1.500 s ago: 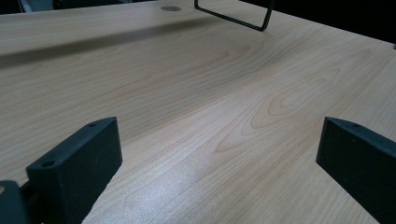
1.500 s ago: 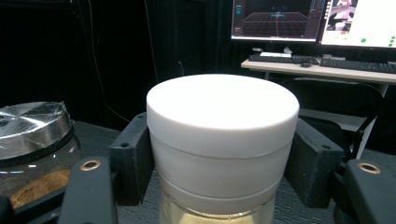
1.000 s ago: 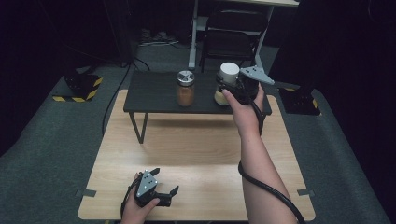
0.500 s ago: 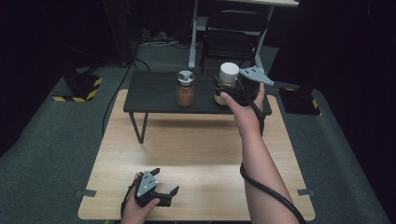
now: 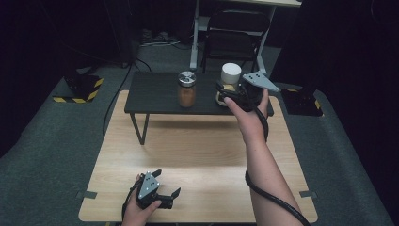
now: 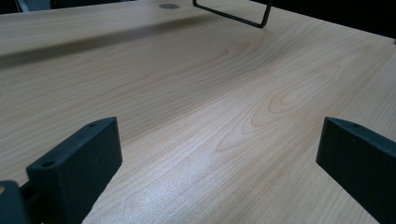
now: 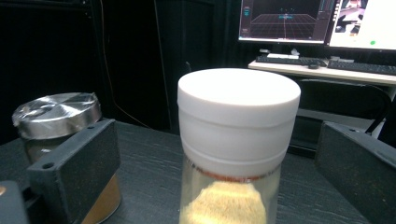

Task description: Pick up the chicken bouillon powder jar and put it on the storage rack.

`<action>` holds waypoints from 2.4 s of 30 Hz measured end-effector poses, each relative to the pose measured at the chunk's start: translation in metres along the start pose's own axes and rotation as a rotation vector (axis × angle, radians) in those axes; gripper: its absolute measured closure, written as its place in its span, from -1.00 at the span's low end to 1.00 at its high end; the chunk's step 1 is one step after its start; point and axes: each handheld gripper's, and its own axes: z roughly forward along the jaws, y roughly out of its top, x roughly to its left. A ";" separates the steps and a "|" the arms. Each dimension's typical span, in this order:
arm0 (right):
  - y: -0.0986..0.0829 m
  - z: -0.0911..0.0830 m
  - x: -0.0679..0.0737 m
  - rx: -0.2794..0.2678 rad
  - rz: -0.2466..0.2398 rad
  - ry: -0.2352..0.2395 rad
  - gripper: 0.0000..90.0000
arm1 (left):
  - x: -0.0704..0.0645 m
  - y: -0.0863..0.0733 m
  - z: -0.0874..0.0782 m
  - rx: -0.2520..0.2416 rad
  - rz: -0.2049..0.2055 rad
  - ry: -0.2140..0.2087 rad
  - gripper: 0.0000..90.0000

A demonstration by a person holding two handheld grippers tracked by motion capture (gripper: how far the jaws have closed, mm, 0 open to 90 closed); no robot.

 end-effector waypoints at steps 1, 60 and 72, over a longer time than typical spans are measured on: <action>-0.001 -0.001 -0.001 -0.001 0.000 0.003 -1.00 | 0.000 0.000 0.000 0.000 0.000 0.001 -0.99; -0.081 -0.093 -0.019 -0.038 -0.048 0.059 -1.00 | -0.003 -0.001 -0.001 -0.004 0.024 0.005 -0.99; -0.100 -0.112 -0.025 -0.039 -0.042 0.067 -1.00 | -0.003 -0.002 -0.001 -0.010 0.020 0.005 -0.99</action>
